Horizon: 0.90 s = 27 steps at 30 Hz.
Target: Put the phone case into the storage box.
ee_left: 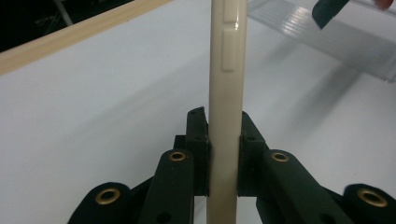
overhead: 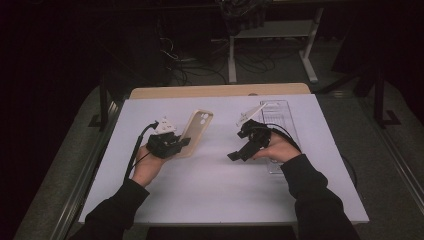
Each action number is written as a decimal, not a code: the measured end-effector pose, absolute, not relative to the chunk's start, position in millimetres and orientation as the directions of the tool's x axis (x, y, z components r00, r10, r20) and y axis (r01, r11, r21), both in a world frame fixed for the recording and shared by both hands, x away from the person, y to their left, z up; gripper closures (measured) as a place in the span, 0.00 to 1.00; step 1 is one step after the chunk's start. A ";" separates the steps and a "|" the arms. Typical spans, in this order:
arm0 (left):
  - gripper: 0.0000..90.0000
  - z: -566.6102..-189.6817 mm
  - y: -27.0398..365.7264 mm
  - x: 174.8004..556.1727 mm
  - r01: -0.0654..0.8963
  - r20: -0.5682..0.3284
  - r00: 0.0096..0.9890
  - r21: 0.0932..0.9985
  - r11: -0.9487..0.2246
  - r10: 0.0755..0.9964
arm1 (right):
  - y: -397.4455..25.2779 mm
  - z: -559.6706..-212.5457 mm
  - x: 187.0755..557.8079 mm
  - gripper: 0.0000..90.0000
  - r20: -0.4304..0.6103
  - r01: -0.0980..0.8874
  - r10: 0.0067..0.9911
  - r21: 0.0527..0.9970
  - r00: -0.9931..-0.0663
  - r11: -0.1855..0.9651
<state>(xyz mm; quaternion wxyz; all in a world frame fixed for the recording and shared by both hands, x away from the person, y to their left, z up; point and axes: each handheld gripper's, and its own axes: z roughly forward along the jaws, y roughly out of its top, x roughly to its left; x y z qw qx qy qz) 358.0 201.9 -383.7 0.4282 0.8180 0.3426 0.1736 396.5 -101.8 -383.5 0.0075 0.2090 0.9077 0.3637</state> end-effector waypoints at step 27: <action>0.88 -388.9 194.0 352.0 0.431 -0.035 0.551 0.868 -0.248 0.834 | -98.6 -385.7 402.8 0.00 0.224 0.503 0.495 0.665 -0.839 0.552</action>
